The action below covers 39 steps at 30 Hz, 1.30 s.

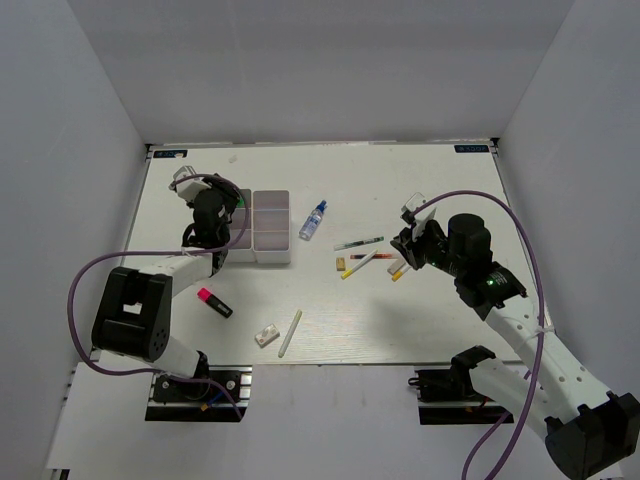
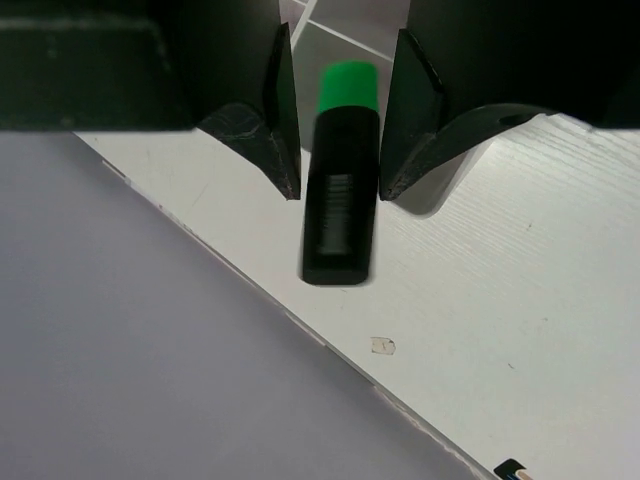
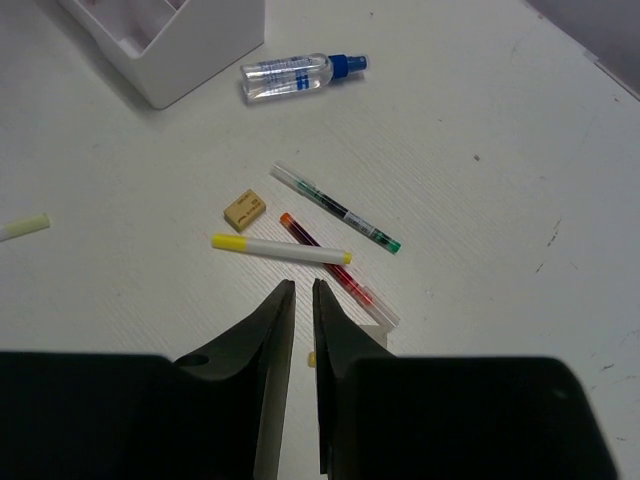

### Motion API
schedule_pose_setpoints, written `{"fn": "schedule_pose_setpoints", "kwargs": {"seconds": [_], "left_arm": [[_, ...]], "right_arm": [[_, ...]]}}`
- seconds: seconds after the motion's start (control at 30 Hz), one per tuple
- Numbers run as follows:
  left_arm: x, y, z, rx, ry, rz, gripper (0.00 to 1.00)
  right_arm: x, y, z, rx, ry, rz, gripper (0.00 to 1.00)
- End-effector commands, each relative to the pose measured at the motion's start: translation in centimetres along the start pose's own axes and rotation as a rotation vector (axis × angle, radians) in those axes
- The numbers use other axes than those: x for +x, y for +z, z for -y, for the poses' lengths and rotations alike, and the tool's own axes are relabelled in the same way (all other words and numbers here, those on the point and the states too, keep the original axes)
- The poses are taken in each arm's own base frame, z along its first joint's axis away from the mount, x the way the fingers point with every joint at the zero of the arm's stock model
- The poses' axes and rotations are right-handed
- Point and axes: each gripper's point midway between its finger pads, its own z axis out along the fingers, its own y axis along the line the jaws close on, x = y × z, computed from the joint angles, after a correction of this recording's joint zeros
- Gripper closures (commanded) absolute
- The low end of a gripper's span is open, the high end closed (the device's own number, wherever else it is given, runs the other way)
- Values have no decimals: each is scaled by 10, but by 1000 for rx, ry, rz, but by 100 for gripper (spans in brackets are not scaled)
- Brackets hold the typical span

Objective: Sort the stationery into containers
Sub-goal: Place the stationery into the container, then grab a piece of stationery with the left arm

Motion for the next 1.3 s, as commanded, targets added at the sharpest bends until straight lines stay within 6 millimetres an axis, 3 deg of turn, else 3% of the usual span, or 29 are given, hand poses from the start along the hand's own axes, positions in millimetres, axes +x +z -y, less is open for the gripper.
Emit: {"fn": "schedule_pose_setpoints", "kwargs": {"seconds": [0.0,0.2,0.3,0.47,0.5,0.53,0.57,0.6,0.63,0.7,0.9,1.03,1.07,1.1,1.2,1.27], "left_arm": [[-8,-3,5,16,-2,21,52],[-12,-8,12,45,-4,8,37],[-24,-15,19,66,-14,20,33],[-48,-33,37,83,-3,-23,26],[-23,-43,15,-20,26,-165,26],[-40,-41,25,-51,19,-184,24],[-34,-44,16,-112,57,-243,24],[-19,-58,-9,-232,109,-346,24],[-22,-63,-6,-268,106,-362,23],[-11,-80,-21,-338,87,-430,23],[4,-160,-76,-564,1,-547,26],[24,-195,-102,-588,-16,-607,38],[26,-199,-106,-589,-15,-608,51],[37,-208,-120,-614,1,-629,57],[52,-217,-138,-638,4,-649,60],[62,-218,-146,-670,14,-670,57]], "right_arm": [[-9,1,1,4,-22,42,81],[-10,1,-1,-2,-23,43,80],[-9,1,0,1,-26,42,80],[-8,1,-1,-2,-23,39,62],[-9,1,-1,-2,-26,43,59],[-10,1,-2,-5,-28,42,57],[-10,1,-1,-4,-28,42,55],[-11,1,-3,-7,-32,45,53],[-12,0,-2,-3,-31,47,53],[-12,0,-3,-4,-33,49,52],[-16,-1,-5,0,-44,60,52],[-18,-3,-5,9,-48,67,51],[-18,-2,-4,13,-45,66,51],[-19,-2,-5,12,-50,67,51],[-18,-1,-5,12,-49,65,51],[-18,-1,-7,11,-52,65,51]]}}
